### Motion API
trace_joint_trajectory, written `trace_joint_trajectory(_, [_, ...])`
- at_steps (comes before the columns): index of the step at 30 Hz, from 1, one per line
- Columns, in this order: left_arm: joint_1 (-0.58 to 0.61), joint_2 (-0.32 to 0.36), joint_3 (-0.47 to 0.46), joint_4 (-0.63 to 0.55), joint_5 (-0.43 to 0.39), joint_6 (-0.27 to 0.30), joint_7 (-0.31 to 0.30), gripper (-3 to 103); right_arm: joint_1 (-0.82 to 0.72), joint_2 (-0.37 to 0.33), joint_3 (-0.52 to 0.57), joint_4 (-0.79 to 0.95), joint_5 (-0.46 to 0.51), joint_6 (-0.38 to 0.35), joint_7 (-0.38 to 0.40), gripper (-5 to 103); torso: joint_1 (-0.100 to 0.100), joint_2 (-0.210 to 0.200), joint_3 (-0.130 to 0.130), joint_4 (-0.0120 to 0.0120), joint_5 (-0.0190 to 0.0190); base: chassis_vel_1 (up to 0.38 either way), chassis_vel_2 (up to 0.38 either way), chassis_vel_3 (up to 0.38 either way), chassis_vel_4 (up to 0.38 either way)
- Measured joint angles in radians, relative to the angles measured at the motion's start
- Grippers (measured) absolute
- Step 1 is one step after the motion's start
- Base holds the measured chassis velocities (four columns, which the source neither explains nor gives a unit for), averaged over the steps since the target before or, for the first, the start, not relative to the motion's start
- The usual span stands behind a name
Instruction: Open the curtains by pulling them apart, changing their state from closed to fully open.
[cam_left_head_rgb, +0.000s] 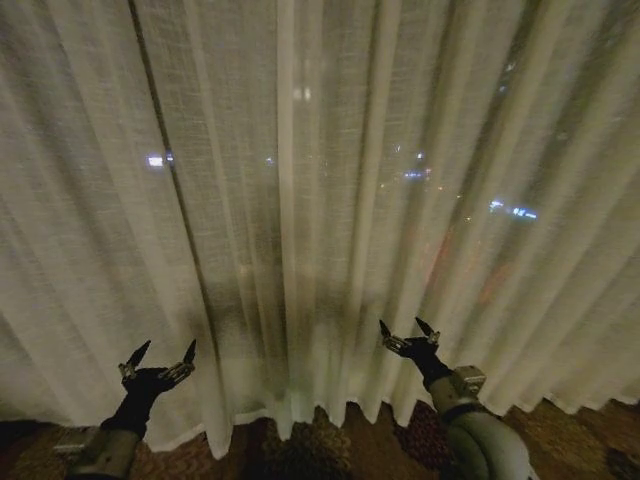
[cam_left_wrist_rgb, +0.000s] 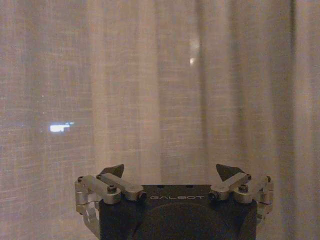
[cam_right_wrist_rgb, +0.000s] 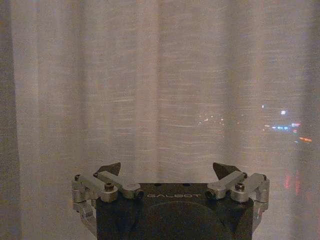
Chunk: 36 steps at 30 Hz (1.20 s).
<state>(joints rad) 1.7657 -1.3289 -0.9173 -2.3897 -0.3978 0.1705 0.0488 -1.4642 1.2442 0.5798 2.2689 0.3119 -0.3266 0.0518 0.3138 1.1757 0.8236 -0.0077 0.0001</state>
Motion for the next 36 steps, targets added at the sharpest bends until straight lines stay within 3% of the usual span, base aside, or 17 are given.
trace_joint_trajectory(9, [0.008,-0.014,-0.001,0.001,0.000,-0.004,0.000,100,-0.004,0.004,-0.098,0.007,-0.009,0.000,-0.013,100,0.001,0.000,0.000,0.0000,0.0000,-0.054,0.149,0.056,-0.145])
trace_joint_trajectory(14, [0.011,-0.022,-0.003,0.002,0.001,-0.004,0.000,100,0.019,0.004,-0.169,-0.008,0.036,-0.005,-0.015,100,-0.001,0.000,0.000,0.0000,0.0003,0.003,-0.010,0.000,0.006])
trace_joint_trajectory(26, [0.012,-0.037,-0.006,0.016,0.020,-0.011,-0.002,100,0.173,0.015,-0.305,-0.115,0.155,-0.025,-0.016,100,0.000,0.000,0.000,0.0001,0.0000,0.000,0.000,0.000,0.000])
trace_joint_trajectory(36, [0.004,-0.046,-0.007,0.040,0.022,-0.011,-0.003,100,0.273,0.031,-0.355,-0.221,0.174,-0.026,-0.014,100,0.000,0.000,0.000,0.0000,0.0000,0.000,0.000,0.000,0.000])
